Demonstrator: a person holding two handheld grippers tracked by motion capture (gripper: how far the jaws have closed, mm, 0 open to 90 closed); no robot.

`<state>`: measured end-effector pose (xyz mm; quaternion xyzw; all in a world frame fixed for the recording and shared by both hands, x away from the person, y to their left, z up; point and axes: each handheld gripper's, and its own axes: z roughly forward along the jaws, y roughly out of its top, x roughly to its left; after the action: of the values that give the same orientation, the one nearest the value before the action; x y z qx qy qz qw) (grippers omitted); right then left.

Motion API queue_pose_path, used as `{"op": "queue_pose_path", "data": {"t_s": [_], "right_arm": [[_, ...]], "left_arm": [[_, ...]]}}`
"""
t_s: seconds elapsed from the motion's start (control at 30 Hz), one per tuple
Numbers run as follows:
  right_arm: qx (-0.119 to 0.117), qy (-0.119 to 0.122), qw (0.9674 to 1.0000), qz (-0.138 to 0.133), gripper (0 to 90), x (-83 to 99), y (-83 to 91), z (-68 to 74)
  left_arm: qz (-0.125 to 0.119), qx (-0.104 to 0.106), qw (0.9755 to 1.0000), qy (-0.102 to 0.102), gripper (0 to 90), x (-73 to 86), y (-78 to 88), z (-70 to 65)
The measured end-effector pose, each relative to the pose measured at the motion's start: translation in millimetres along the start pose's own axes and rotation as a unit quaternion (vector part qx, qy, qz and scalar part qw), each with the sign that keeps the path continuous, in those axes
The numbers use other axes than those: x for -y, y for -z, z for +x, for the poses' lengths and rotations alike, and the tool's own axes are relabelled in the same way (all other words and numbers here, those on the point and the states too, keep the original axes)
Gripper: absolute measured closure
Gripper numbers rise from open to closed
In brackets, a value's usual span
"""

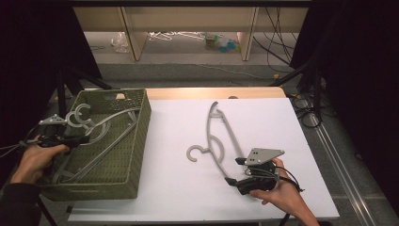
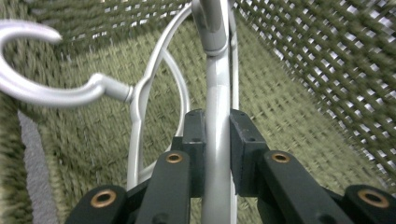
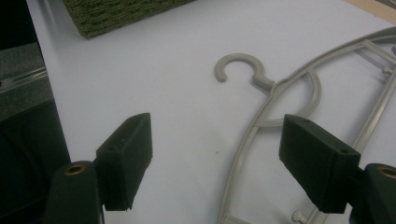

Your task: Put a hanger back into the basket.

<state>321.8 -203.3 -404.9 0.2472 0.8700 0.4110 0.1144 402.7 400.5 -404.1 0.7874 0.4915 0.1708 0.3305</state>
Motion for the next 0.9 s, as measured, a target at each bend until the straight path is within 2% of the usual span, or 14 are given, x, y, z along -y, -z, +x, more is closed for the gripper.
{"op": "queue_pose_path", "data": {"t_s": [0.03, 0.1, 0.17, 0.2, 0.27, 0.33, 0.37, 0.43, 0.5, 0.57, 0.67, 0.73, 0.83, 0.9], "right_arm": [[0.001, 0.000, 1.0000, 0.000, 26.8, 0.0, 0.0, 0.0], [0.002, -0.004, 1.0000, 0.000, 26.8, 0.1, 0.2, -0.3], [0.002, -0.006, 1.0000, 0.000, 26.8, 0.8, -0.1, -0.8], [0.003, -0.005, 1.0000, 0.000, 26.8, 0.9, -0.3, -1.1], [0.002, -0.009, 1.0000, 0.002, 26.8, 1.4, -0.8, -1.2], [0.003, -0.008, 1.0000, 0.002, 26.8, 1.8, -1.4, -1.3], [0.002, -0.008, 1.0000, 0.003, 26.8, 1.7, -1.5, -1.3], [0.002, -0.008, 1.0000, 0.003, 26.8, 1.8, -1.8, -1.4], [0.002, -0.007, 1.0000, 0.004, 26.6, 1.9, -2.1, -1.6], [0.001, -0.008, 1.0000, 0.004, 26.6, 2.1, -2.3, -1.4], [0.001, -0.010, 0.9999, 0.005, 26.5, 2.2, -3.3, -1.3], [0.002, -0.010, 0.9999, 0.003, 26.5, 2.7, -4.2, -1.0], [0.007, -0.013, 0.9999, 0.004, 26.5, 3.4, -4.6, -1.4], [0.010, -0.017, 0.9998, 0.005, 26.5, 4.2, -4.4, -2.4]], "left_arm": [[-0.001, 0.002, 1.0000, 0.007, 77.1, 1.3, -1.1, 0.8], [0.008, -0.004, 1.0000, 0.004, 76.3, 3.2, -2.8, 1.9], [0.014, -0.018, 0.9997, 0.005, 74.7, 4.6, -4.4, 1.5], [0.011, -0.024, 0.9996, 0.013, 73.8, 4.7, -4.6, 1.4], [-0.004, -0.045, 0.9986, 0.026, 69.8, 4.4, -3.8, 0.8], [-0.021, -0.056, 0.9973, 0.042, 62.2, 3.8, 0.4, 1.7], [-0.017, -0.065, 0.9971, 0.034, 59.4, 3.1, 5.1, 2.4], [-0.027, -0.092, 0.9947, 0.036, 50.9, 1.2, 11.9, -1.1], [-0.047, -0.103, 0.9924, 0.049, 44.9, -0.4, 18.6, -5.8], [-0.080, -0.100, 0.9899, 0.060, 43.3, -1.5, 23.7, -13.7], [-0.116, -0.093, 0.9869, 0.063, 38.6, -3.8, 34.0, -30.8], [-0.143, -0.081, 0.9842, 0.067, 36.6, -4.0, 40.1, -48.3], [-0.157, -0.059, 0.9847, 0.047, 33.7, -3.5, 41.8, -69.6], [-0.168, -0.037, 0.9840, 0.047, 30.5, -3.2, 39.6, -83.1]]}}
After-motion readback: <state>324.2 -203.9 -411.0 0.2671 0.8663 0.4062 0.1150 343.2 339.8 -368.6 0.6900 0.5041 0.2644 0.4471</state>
